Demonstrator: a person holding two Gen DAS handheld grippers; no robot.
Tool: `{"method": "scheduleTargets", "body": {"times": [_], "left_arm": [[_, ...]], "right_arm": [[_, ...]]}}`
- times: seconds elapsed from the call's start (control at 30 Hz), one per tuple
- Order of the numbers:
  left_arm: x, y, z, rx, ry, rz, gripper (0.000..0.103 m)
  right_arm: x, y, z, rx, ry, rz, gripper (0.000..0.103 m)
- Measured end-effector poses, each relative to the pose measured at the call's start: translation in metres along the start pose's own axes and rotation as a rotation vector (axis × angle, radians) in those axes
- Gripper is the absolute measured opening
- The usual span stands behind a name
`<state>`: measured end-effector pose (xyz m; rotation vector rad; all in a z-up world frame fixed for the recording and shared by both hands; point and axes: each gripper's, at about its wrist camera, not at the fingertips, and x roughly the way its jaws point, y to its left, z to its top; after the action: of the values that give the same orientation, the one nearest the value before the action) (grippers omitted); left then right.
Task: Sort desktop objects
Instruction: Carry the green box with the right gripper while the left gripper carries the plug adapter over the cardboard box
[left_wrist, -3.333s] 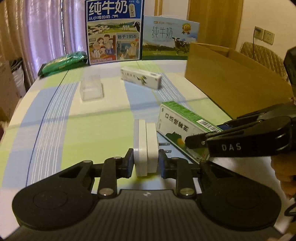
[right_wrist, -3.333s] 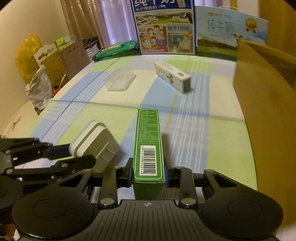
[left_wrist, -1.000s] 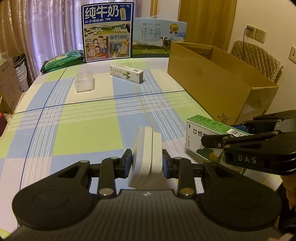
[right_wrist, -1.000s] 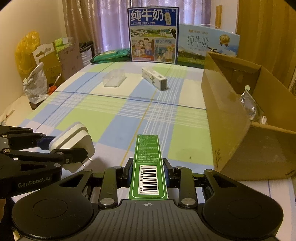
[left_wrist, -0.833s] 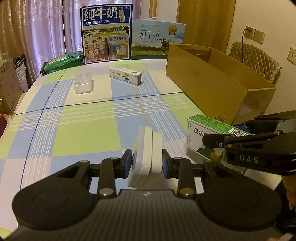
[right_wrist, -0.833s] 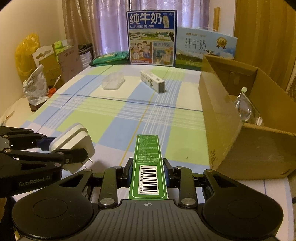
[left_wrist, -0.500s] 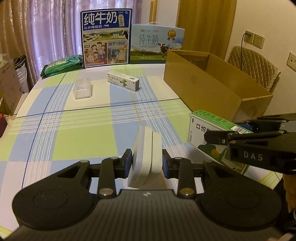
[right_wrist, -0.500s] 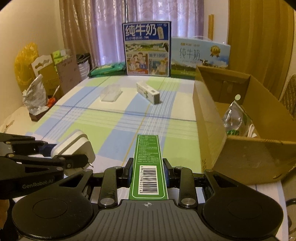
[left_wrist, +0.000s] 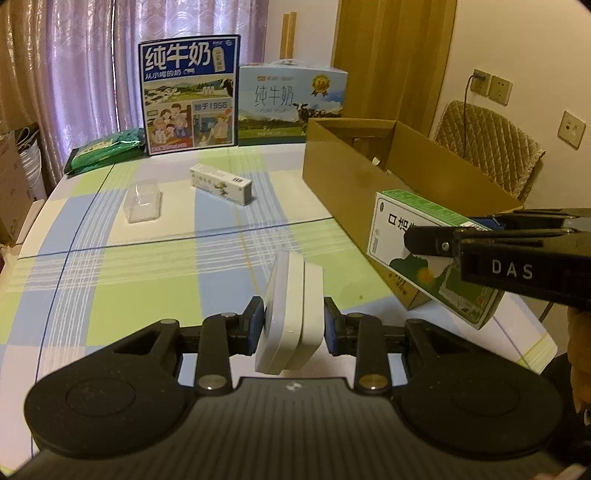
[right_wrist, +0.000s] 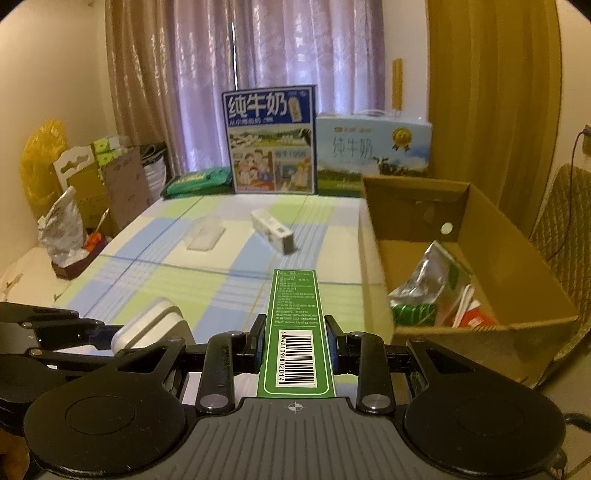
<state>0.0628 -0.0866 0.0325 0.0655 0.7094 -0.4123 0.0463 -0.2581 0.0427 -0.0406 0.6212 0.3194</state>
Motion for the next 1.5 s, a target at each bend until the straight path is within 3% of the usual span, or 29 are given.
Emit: {"method": "scheduleTargets", "body": {"times": [0.37, 0.8, 1.5], "left_arm": [[0.005, -0.027, 0.038, 0.04, -0.06, -0.049, 0.028], [0.019, -0.079, 0.082, 0.097, -0.111, -0.126, 0.028], [0.079, -0.126, 0.129, 0.089, -0.088, -0.208, 0.028]], "right_arm": [[-0.011, -0.027, 0.025, -0.009, -0.067, -0.039, 0.028], [-0.023, -0.084, 0.048, 0.01, -0.126, -0.127, 0.028], [0.002, -0.174, 0.062, 0.086, -0.105, -0.2, 0.028]]}}
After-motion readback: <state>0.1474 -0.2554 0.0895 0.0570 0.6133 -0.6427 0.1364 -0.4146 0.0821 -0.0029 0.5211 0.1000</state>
